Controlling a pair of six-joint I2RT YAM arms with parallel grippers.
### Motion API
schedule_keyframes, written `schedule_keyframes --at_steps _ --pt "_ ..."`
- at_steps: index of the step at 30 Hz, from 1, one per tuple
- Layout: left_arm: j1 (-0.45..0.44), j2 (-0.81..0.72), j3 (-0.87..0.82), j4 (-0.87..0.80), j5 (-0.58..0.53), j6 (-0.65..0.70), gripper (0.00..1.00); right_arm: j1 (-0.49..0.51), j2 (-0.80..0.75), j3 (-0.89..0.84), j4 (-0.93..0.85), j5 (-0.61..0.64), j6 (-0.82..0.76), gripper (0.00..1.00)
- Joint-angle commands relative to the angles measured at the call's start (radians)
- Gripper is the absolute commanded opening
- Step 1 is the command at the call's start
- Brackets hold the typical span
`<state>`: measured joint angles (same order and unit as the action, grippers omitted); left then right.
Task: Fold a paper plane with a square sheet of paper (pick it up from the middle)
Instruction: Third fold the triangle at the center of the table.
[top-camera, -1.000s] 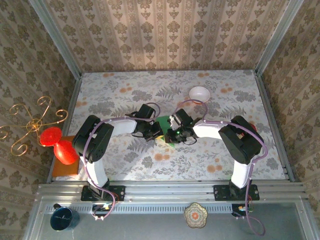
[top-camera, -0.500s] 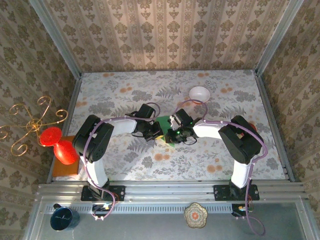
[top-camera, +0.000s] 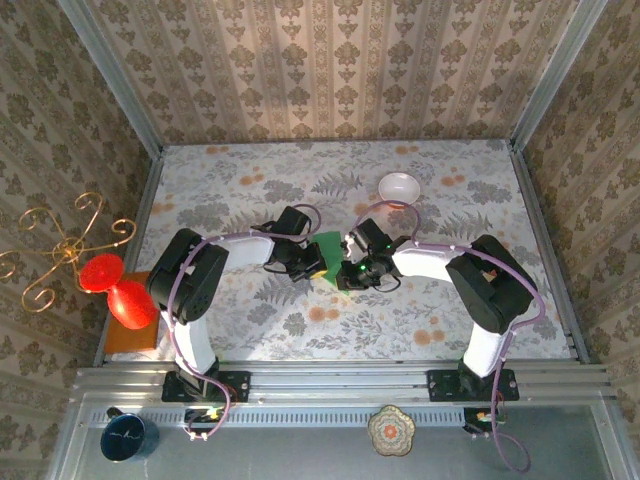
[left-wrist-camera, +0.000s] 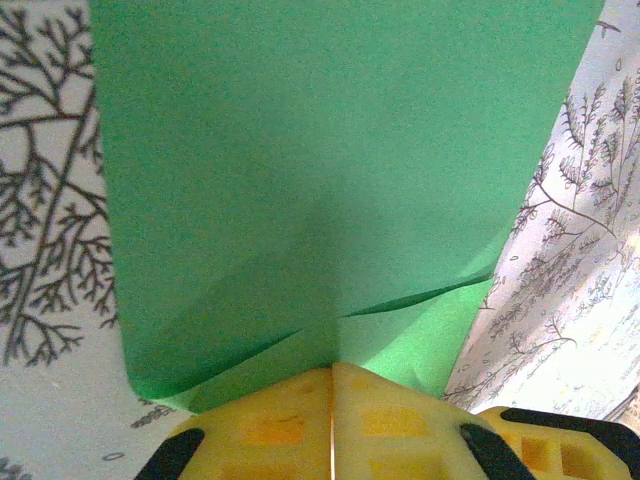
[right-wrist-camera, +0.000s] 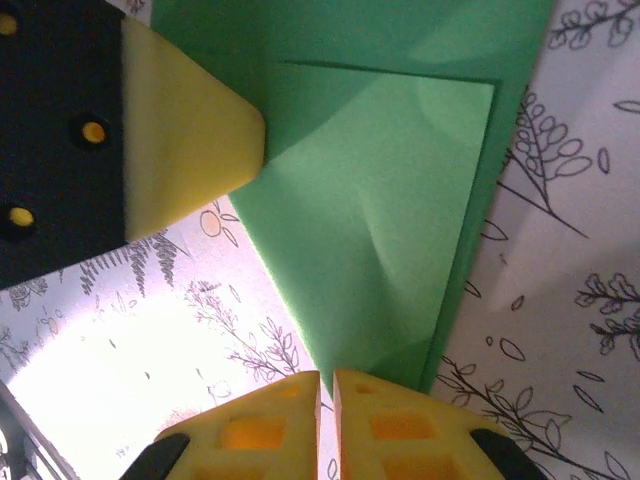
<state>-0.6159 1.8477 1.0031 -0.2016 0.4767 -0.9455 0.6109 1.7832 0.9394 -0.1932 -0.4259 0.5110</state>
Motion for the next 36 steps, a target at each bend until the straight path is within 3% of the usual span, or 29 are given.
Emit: schedule_keyframes --at_steps 1,14,23,36 --pt "0.010 0.051 -0.011 -0.085 -0.056 0.026 0.10 -0.005 -0.006 -0.019 -0.057 0.015 -0.022 0.15" --pt "0.012 0.053 -0.006 -0.100 -0.064 0.026 0.10 -0.005 0.021 -0.016 -0.086 0.046 -0.031 0.15" --pt "0.012 0.051 -0.001 -0.106 -0.061 0.031 0.10 -0.011 -0.062 0.036 -0.066 -0.015 -0.031 0.15" --pt "0.007 0.057 0.008 -0.110 -0.054 0.033 0.10 0.011 0.086 0.121 -0.001 -0.042 0.023 0.07"
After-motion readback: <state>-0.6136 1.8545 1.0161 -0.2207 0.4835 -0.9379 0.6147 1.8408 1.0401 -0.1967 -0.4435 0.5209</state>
